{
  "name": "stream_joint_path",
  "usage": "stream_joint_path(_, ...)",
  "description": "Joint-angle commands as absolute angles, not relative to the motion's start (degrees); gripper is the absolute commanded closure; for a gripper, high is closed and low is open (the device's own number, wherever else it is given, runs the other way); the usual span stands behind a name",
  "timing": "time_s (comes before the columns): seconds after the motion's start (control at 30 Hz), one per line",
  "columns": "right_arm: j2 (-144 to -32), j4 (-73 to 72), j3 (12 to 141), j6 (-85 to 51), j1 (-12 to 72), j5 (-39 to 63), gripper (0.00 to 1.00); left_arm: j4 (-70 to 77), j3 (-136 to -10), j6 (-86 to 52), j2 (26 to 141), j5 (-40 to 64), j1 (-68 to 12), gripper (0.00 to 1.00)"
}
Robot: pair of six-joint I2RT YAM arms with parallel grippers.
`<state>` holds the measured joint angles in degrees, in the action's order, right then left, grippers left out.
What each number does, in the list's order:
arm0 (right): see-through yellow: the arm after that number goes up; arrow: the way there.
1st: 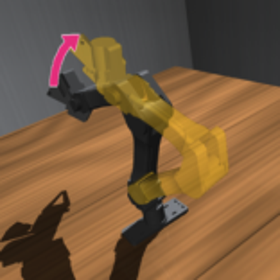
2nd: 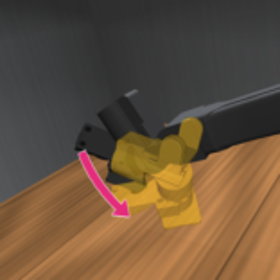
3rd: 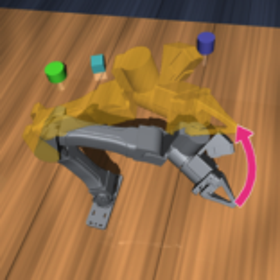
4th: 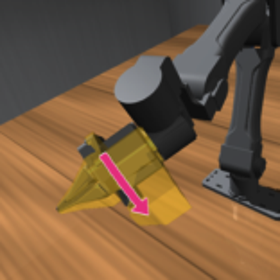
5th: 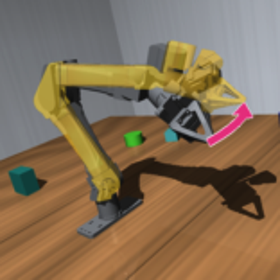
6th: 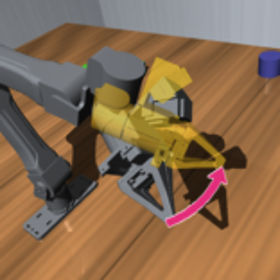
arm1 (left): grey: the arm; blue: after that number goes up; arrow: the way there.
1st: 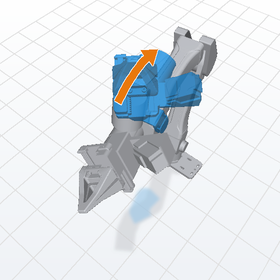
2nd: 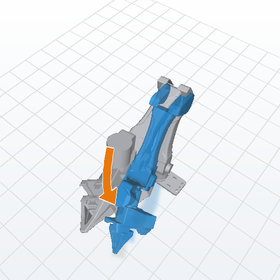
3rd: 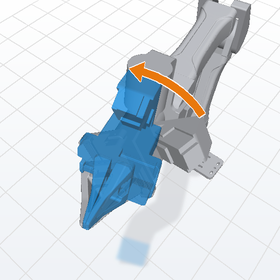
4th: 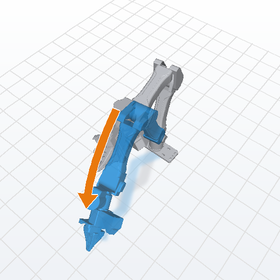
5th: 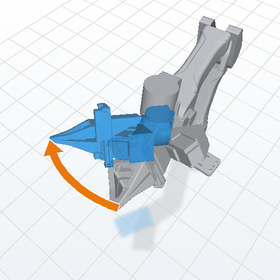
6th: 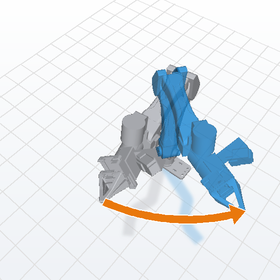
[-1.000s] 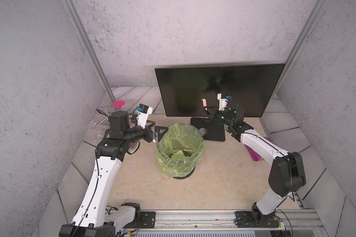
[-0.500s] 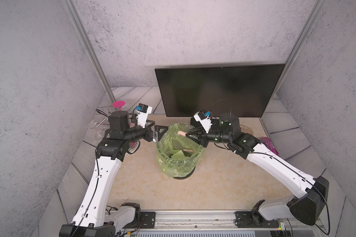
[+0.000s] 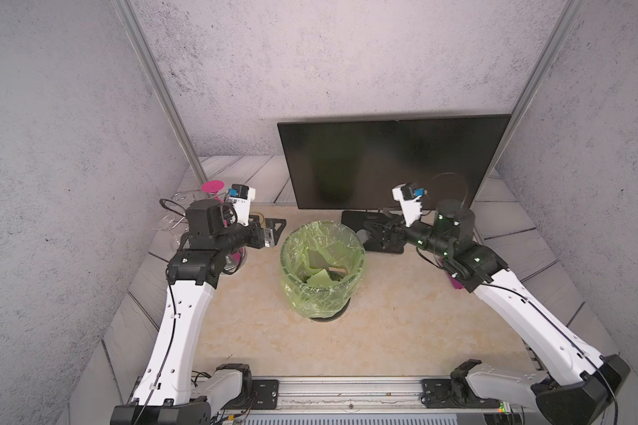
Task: Remove the sticky note from the monitor
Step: Place the sticky note in the trash bin, then reset both arms
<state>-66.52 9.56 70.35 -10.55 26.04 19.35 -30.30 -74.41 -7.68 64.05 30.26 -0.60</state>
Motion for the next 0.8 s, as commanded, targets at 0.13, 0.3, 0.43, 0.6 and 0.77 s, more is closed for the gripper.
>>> stream_joint_path(0.13, -58.62, 5.04, 51.65, -18.35, 12.41, 6.44, 0.01, -23.11, -59.79, -13.01, 61.41, 9.06, 4.85, 0.00)
stream_joint_path(0.3, -59.34, 0.38, 40.89, -15.51, 9.58, -9.02, 0.01, -10.46, -44.30, -15.76, 59.64, 0.68, 4.92, 0.00)
stream_joint_path(0.43, -65.27, -8.92, 33.32, -12.98, 9.53, -16.68, 0.01, 6.00, -31.13, -14.87, 61.18, -0.75, 4.85, 0.00)
stream_joint_path(0.6, -70.73, -12.35, 34.33, -7.64, 8.36, -16.26, 0.01, 16.40, -25.54, -8.71, 68.21, -1.16, 4.92, 0.00)
stream_joint_path(0.77, -75.30, -24.36, 30.51, -4.29, 5.05, -14.93, 0.01, 20.60, -27.16, -7.27, 72.58, 1.83, 4.86, 0.00)
